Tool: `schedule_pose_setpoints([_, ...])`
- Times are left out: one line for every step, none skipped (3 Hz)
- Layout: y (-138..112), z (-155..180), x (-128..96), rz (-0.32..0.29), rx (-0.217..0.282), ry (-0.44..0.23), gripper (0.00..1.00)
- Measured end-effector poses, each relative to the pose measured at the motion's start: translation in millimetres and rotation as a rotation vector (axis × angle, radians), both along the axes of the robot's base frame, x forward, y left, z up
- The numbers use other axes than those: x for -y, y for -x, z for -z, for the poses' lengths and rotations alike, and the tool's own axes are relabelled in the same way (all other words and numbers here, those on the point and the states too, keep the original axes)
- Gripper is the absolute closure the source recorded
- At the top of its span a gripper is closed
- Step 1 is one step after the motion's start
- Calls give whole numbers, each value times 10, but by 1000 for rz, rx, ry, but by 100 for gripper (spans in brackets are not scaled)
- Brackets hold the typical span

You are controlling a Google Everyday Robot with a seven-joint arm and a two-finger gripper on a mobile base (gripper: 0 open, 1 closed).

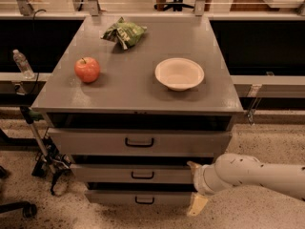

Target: Open middle drawer

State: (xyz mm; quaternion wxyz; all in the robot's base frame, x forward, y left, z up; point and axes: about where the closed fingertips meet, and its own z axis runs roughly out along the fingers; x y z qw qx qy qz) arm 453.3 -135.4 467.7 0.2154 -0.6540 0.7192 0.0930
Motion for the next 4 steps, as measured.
schedule_pose_setpoints([-126, 58, 8, -2, 32, 3, 0])
schedule_pose_setpoints([-246, 128, 14, 11, 49, 3, 0])
schedule_pose_setpoints([-367, 203, -7, 18, 61, -2, 0])
schedule_pose_setpoints([-461, 280, -40, 19, 63, -10, 0])
